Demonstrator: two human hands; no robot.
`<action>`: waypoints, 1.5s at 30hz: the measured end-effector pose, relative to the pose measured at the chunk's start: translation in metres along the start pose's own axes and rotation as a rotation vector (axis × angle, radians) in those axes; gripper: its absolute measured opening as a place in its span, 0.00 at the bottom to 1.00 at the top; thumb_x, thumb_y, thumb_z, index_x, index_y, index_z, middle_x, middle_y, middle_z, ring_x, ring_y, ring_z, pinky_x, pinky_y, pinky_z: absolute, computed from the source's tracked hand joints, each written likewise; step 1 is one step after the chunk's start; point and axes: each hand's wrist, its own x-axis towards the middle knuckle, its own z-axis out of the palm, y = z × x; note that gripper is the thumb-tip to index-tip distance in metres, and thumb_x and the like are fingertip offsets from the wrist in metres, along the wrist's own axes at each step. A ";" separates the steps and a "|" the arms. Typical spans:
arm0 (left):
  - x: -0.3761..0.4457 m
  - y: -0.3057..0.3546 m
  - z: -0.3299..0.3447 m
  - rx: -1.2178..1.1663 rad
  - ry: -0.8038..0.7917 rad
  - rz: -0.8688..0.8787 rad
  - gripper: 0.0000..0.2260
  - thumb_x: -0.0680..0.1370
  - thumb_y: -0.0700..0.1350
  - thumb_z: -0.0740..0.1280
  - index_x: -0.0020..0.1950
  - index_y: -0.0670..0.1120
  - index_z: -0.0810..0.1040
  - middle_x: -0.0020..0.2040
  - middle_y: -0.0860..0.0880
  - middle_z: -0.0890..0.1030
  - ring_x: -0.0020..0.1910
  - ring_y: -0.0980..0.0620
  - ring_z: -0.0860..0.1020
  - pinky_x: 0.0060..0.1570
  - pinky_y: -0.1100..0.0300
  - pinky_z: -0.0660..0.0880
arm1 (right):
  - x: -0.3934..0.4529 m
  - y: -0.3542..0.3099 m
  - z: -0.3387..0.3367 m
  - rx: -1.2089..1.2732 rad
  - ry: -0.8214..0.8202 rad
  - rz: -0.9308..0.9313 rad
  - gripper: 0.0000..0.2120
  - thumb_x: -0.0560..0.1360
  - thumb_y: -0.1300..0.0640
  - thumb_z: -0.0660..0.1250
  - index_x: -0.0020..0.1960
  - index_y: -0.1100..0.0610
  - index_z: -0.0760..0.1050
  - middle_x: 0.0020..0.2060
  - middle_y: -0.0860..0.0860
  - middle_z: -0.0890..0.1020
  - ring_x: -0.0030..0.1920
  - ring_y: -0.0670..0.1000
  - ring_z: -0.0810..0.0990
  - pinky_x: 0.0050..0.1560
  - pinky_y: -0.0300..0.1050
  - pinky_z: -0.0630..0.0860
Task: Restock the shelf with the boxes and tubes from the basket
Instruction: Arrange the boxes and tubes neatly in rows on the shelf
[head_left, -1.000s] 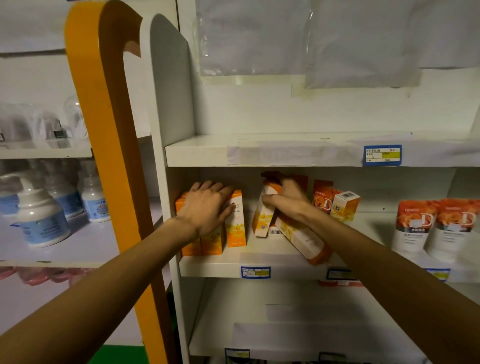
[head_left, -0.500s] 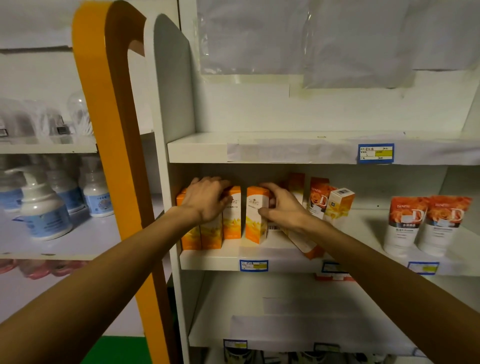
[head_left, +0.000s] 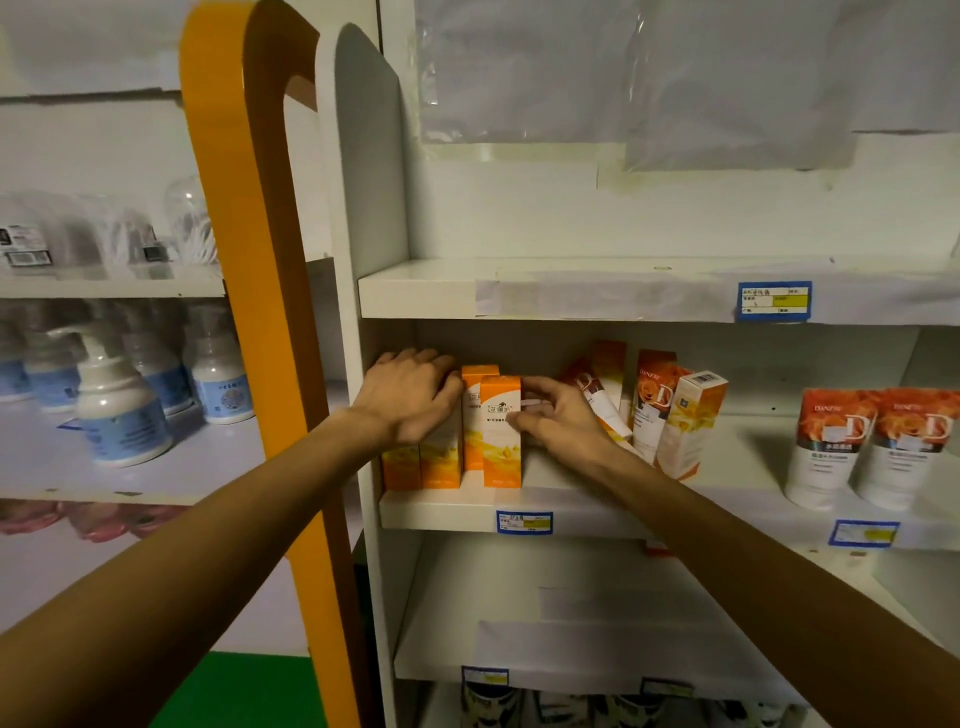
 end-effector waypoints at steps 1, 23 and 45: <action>-0.001 0.000 0.001 0.006 -0.019 0.002 0.24 0.83 0.59 0.46 0.73 0.51 0.70 0.70 0.47 0.74 0.67 0.46 0.72 0.68 0.49 0.64 | -0.001 0.002 0.004 -0.013 0.015 -0.003 0.27 0.76 0.63 0.71 0.72 0.54 0.68 0.59 0.53 0.82 0.58 0.52 0.82 0.58 0.56 0.81; 0.006 -0.013 -0.003 -0.030 -0.177 0.110 0.29 0.82 0.62 0.57 0.80 0.53 0.56 0.79 0.50 0.62 0.77 0.47 0.61 0.73 0.43 0.56 | -0.007 0.019 0.068 -0.167 -0.009 0.051 0.32 0.80 0.62 0.64 0.78 0.53 0.54 0.70 0.52 0.72 0.62 0.48 0.75 0.41 0.30 0.72; 0.011 0.036 -0.010 0.049 -0.082 0.154 0.35 0.79 0.67 0.53 0.81 0.49 0.55 0.79 0.47 0.62 0.76 0.46 0.61 0.76 0.45 0.53 | -0.037 0.008 -0.055 -1.144 0.081 0.100 0.23 0.77 0.44 0.65 0.68 0.53 0.69 0.63 0.54 0.77 0.60 0.56 0.75 0.58 0.51 0.76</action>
